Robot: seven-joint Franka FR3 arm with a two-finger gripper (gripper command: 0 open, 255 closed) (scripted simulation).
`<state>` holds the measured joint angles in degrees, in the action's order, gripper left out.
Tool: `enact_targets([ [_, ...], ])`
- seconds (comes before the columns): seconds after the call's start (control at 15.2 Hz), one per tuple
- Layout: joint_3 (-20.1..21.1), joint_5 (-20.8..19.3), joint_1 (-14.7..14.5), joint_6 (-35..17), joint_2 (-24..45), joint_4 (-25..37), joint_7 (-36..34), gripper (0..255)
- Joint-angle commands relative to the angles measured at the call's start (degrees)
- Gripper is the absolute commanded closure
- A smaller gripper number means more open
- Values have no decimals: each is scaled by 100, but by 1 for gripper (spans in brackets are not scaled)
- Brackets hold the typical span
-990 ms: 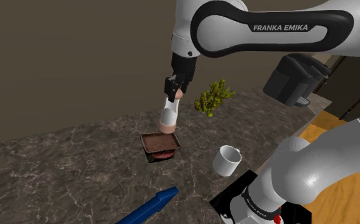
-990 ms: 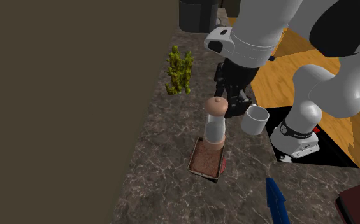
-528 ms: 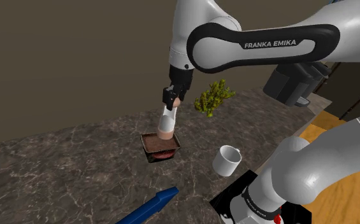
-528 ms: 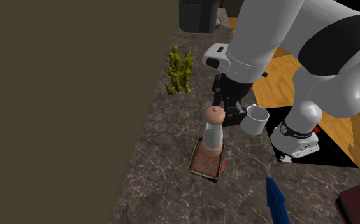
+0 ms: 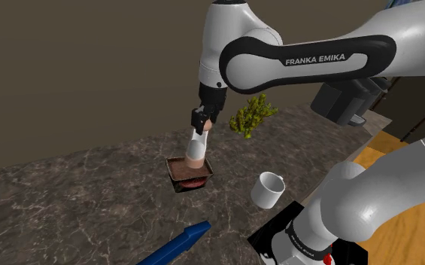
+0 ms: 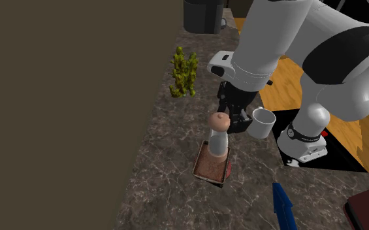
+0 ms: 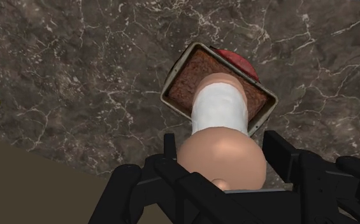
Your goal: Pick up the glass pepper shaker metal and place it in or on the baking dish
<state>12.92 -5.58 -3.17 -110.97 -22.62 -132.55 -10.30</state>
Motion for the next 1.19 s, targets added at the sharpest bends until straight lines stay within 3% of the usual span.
enact_targets([
  [0.0, 0, 0, 0, -1, -1, 0, 0, 255],
  [0.07, 0, 0, 0, -1, -1, 0, 0, 0],
  [0.4, 0, 0, 0, -2, 0, 0, 0, 0],
  [0.66, 33, 52, -31, 738, -82, 656, 26, 0],
  [1.12, 33, 52, -31, 738, -82, 656, 26, 0],
])
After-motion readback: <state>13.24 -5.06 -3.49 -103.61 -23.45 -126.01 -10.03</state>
